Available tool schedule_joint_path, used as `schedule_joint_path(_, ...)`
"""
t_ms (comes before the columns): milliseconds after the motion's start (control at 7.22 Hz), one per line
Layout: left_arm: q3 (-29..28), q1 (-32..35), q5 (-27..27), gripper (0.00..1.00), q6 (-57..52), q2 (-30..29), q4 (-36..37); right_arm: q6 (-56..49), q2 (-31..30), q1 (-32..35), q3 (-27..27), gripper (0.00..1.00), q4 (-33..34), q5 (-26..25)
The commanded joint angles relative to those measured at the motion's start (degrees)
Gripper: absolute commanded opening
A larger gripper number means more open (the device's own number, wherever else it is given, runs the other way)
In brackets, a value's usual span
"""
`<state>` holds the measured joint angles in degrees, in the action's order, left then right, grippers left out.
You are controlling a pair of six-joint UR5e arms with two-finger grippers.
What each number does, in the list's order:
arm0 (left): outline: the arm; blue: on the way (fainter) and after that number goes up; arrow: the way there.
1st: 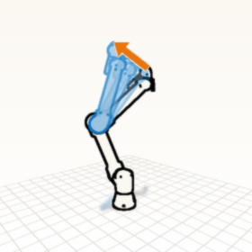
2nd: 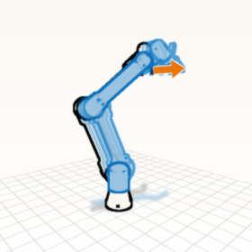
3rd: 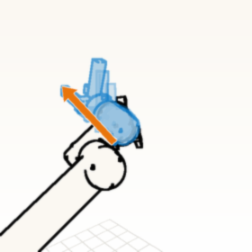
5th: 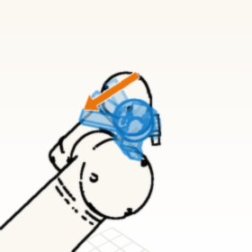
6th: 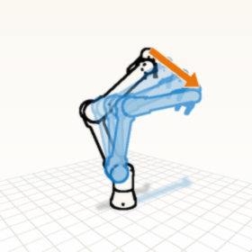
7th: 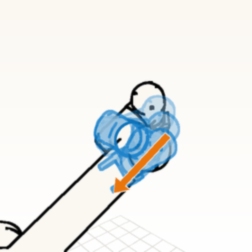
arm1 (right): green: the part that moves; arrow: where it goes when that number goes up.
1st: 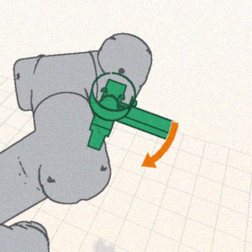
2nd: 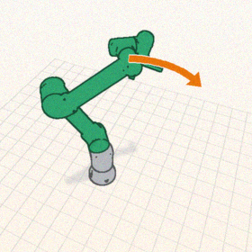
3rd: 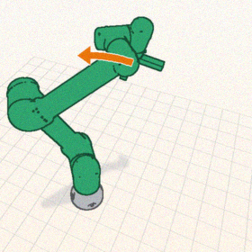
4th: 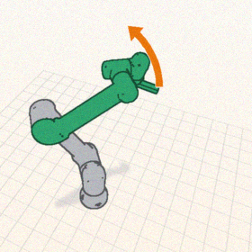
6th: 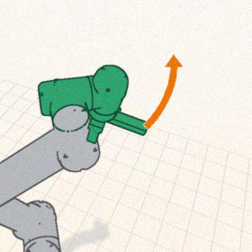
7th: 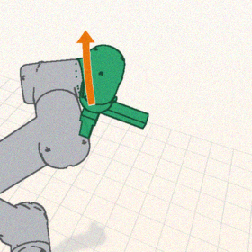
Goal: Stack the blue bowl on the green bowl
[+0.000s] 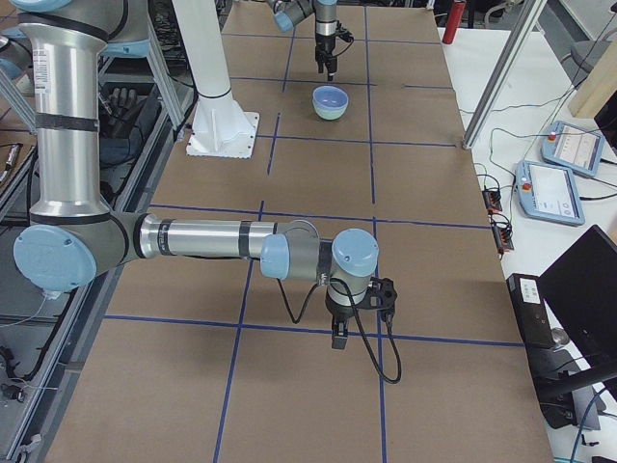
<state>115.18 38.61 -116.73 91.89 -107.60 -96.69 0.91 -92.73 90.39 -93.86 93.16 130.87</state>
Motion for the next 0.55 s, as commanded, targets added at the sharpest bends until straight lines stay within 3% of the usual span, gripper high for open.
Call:
schedule_joint_path(0, 2.2, 9.1, -6.1, 1.00, -20.6, 8.2, 0.0, 0.1, 0.1, 0.0, 0.0, 1.00, 0.0, 0.0)
schedule_joint_path(138, 2.0, 16.2, -10.3, 1.00, -36.1, 12.7, 0.2, 0.0, 0.1, 0.0, 0.0, 1.00, 0.0, 0.0)
schedule_joint_path(415, 1.2, 27.1, -12.1, 1.00, -62.6, 22.9, 0.5, 0.0, 0.0, 0.0, 0.0, 1.00, 0.0, 0.0)
